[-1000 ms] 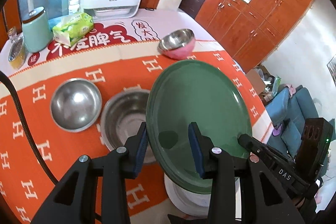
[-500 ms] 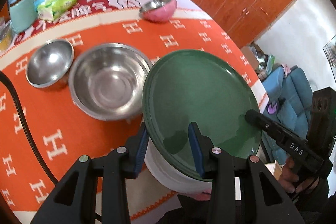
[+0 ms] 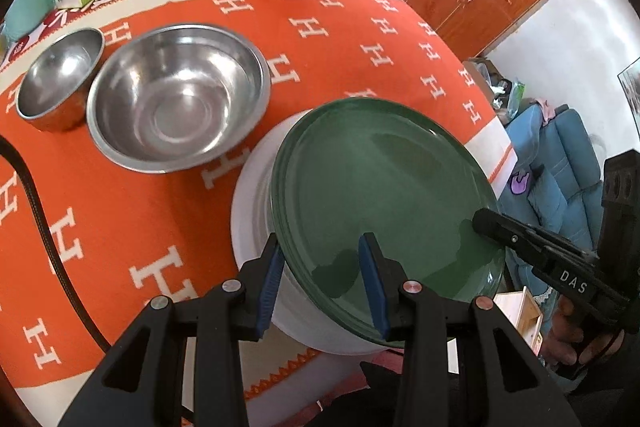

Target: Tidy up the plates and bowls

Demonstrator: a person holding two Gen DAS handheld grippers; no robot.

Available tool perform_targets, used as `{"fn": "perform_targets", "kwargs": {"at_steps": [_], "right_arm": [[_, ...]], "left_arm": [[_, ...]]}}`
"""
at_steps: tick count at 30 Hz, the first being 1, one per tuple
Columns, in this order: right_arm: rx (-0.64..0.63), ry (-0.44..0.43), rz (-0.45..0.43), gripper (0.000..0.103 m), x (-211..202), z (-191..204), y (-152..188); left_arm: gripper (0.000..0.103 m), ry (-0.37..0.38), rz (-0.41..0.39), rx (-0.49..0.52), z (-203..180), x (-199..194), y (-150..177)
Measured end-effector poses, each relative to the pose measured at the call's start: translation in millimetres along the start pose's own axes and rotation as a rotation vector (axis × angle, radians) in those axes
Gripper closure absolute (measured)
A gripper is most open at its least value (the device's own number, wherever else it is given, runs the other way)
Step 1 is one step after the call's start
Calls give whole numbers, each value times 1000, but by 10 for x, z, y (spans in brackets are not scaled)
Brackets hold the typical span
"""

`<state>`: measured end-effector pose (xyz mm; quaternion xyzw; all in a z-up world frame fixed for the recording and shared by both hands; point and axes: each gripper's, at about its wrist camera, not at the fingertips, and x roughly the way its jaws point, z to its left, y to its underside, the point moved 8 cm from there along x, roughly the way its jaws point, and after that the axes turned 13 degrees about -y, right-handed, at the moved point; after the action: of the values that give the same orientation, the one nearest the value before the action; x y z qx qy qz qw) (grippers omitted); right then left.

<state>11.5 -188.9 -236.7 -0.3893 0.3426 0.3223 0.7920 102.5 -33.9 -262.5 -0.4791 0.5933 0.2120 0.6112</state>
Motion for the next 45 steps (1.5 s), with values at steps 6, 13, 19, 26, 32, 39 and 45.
{"fn": "perform_targets", "kwargs": {"at_steps": [6,13,19,26,32,39,45], "right_arm": [[30,37,37,86,69,-121,35],[52,52,66,84,136,-178,43],[51,46,76,84,151,-149,4],[50,70,105,84,181,-151,7],[49,63,89,74,159,-125,-10],[0,47,71,68,146,10,-30],[-17,35,40,68,91,57,-88]], "left_arm": [[66,-6,43,9,-78,134,67],[66,-25,70,17,-102,206,77],[66,-35,83,17,-82,236,23],[66,-41,99,42,-63,230,20],[64,-20,30,75,-121,51,-48],[56,-39,-7,75,-82,-47,-101],[48,-62,-46,40,11,-128,-184]]}}
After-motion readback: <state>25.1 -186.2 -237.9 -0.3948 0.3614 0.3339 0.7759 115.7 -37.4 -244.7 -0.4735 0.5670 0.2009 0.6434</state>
